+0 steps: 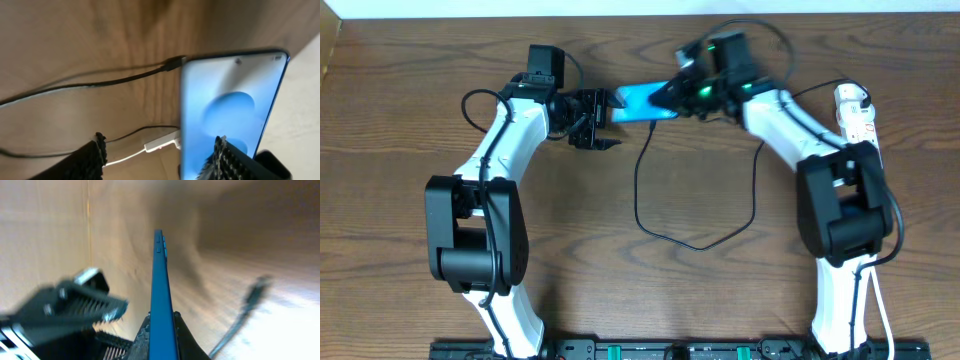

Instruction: Plug charger to phone and switch on socket

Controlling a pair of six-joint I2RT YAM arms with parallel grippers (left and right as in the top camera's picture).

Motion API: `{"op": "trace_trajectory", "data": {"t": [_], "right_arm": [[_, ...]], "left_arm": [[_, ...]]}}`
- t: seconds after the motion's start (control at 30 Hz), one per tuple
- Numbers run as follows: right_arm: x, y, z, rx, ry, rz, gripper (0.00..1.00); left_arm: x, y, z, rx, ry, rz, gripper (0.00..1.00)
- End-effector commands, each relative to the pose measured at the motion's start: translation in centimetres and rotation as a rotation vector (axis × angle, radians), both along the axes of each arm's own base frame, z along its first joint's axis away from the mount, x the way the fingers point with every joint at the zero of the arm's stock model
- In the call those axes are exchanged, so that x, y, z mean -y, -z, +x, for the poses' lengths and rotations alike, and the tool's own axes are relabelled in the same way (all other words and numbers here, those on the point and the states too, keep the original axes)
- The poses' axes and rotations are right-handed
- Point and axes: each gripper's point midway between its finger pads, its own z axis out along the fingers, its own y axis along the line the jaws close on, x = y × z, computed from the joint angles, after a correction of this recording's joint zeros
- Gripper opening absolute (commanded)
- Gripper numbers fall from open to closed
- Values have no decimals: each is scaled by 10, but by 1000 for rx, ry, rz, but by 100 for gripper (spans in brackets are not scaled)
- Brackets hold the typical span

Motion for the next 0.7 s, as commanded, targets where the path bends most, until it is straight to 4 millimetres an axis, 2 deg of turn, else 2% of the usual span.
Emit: {"op": "trace_trajectory", "data": {"t": [0.0, 0.17, 0.27, 0.47, 0.67], "right_arm": [[4, -16, 10, -110, 77, 94, 1], [5, -32, 24, -192, 170, 188, 2], [0, -50, 31, -242, 205, 282, 2], [-11, -74, 38, -395, 287, 425, 1], [-31, -81, 35, -527, 344, 492, 2]], "left_arm": [[2, -13, 9, 163, 105, 36, 68], [4, -28, 34, 307, 102, 30, 68], [6, -43, 53, 427, 105, 28, 64], [8, -62, 71, 553, 101, 23, 61], [9, -88, 89, 704, 95, 16, 47]]}}
